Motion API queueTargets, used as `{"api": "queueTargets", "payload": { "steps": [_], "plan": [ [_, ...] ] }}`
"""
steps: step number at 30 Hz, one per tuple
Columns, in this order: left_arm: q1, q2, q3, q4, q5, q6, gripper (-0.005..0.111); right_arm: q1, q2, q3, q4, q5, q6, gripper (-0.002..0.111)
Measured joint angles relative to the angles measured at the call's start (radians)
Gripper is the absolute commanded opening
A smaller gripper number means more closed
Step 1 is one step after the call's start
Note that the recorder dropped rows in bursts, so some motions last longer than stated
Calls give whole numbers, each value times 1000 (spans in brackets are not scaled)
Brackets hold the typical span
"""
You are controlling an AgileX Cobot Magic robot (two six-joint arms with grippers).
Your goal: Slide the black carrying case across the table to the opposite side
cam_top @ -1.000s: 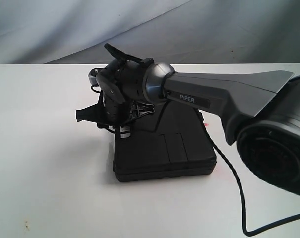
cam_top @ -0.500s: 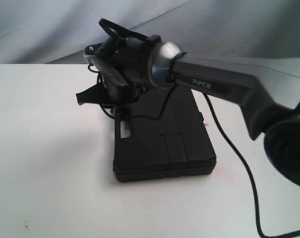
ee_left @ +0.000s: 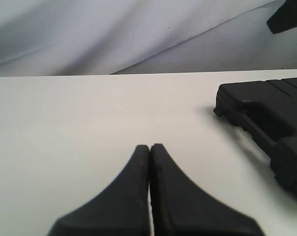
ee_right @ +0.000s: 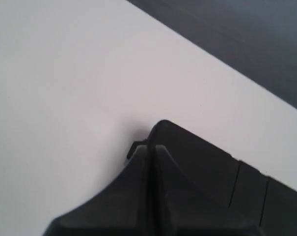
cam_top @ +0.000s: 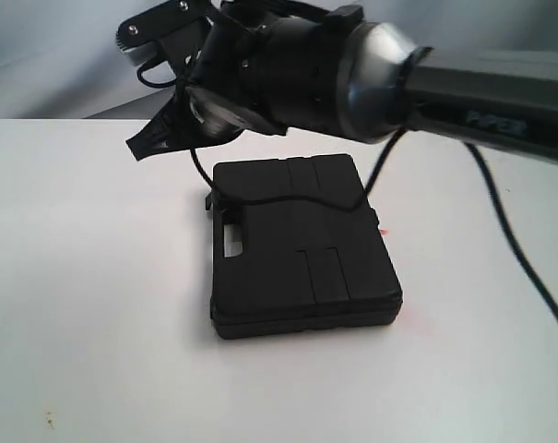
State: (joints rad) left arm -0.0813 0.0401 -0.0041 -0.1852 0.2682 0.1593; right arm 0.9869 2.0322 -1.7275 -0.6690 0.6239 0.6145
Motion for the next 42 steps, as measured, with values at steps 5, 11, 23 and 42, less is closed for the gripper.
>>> {"api": "queueTargets", "payload": {
  "steps": [5,11,23,42],
  "plan": [
    [0,0,0,0,0,0,0,0,-173,222,-90,-210,-2,0],
    [0,0,0,0,0,0,0,0,-389,424,-320,-261,184,0],
    [0,0,0,0,0,0,0,0,-656,606,-663,-179,544,0],
    [0,0,0,0,0,0,0,-535,-968,739,254,-487,-462,0]
  ]
}}
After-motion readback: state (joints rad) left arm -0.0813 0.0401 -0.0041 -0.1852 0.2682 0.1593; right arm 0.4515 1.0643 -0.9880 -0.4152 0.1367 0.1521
